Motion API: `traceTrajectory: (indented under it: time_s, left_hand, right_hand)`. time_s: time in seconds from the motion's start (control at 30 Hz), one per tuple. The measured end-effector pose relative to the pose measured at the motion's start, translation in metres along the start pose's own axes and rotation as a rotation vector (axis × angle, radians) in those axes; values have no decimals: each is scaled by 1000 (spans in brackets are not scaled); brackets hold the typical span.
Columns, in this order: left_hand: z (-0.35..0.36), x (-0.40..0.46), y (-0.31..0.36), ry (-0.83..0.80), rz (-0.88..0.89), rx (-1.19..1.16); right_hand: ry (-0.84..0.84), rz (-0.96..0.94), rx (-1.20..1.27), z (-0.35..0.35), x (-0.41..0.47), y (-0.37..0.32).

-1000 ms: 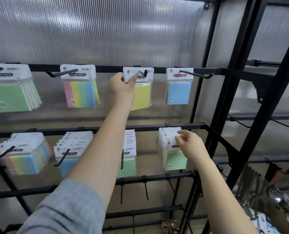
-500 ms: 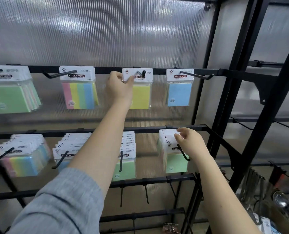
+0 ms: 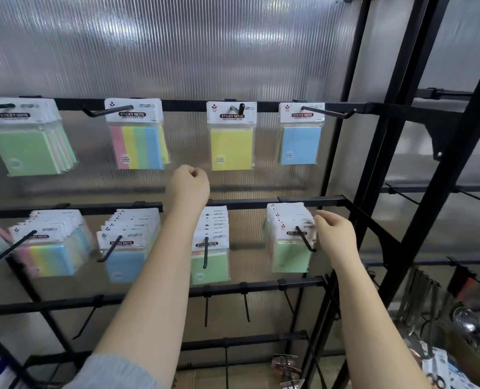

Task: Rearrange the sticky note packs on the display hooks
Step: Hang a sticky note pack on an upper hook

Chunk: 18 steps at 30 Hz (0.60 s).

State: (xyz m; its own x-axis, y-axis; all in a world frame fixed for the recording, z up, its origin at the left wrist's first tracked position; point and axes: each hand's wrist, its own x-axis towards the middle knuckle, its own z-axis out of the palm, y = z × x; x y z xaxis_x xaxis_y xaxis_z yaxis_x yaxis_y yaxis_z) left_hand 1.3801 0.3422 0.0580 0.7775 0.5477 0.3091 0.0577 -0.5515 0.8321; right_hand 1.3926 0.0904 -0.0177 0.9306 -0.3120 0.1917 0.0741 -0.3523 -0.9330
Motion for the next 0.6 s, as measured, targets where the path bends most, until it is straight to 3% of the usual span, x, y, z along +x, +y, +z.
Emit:
traceTrajectory:
  time_s: [0.17,0.37,0.6]
  left_hand:
    - [-3,-17,-28,-62,-39,21]
    - [-6,-32,-58,-58,-111,83]
    - [-11,-43,-76,-43,-138,106]
  right_hand:
    - [55,159,124,3,-6,18]
    - [-2,139,99,12,-19,32]
    - [144,160,101,21,-29,32]
